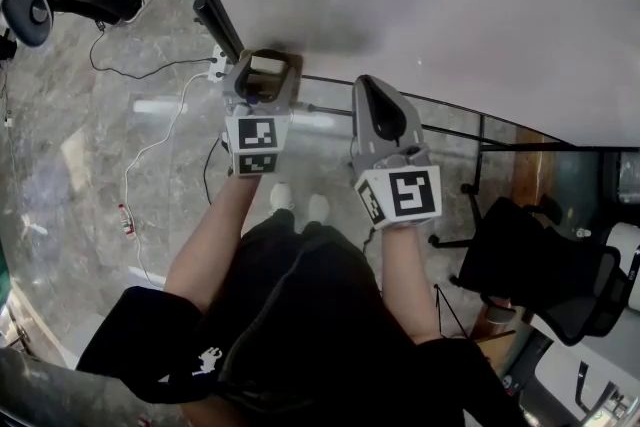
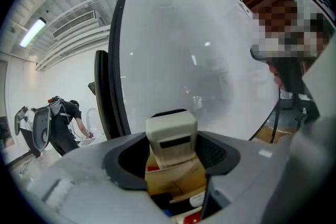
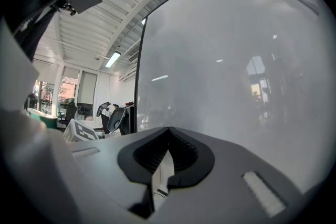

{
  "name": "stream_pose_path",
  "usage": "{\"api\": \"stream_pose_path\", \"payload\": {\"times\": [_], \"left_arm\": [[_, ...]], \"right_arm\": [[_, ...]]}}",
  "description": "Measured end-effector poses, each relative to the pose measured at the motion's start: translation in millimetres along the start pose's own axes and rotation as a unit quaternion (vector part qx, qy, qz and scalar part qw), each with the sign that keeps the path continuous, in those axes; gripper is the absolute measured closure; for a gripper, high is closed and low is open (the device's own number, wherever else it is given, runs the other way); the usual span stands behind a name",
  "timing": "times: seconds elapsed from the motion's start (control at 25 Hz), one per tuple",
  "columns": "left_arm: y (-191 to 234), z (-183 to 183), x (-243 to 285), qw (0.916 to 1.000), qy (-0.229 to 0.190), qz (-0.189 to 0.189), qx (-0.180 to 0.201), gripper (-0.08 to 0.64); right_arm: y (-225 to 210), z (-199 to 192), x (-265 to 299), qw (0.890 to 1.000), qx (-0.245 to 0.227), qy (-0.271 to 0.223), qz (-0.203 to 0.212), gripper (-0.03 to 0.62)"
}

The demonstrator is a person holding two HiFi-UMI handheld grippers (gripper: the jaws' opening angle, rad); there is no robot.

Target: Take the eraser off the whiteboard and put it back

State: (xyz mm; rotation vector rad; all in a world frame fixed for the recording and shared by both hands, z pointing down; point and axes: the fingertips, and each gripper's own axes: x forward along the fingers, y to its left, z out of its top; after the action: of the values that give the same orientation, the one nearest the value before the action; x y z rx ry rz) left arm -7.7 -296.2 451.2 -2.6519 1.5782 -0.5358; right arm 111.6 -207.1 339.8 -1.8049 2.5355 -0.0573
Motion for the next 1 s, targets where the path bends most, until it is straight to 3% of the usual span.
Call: {"api": "stream_pose_path", "payload": {"times": [0.64, 1.0], "left_arm": [[3.4, -7.5, -0.3, 0.9995, 0.017, 0.007, 0.025, 0.273], [2.9, -10.0, -3.5, 0.9998, 0.016, -0.002, 0.014, 0.206]], "right_arm": [[3.3, -0.6, -0.7, 1.0, 0.001, 0.002, 0.004, 0.583], [9.1, 1.2, -2.3, 1.0, -0.002, -0.001, 0.005, 0.583]]}}
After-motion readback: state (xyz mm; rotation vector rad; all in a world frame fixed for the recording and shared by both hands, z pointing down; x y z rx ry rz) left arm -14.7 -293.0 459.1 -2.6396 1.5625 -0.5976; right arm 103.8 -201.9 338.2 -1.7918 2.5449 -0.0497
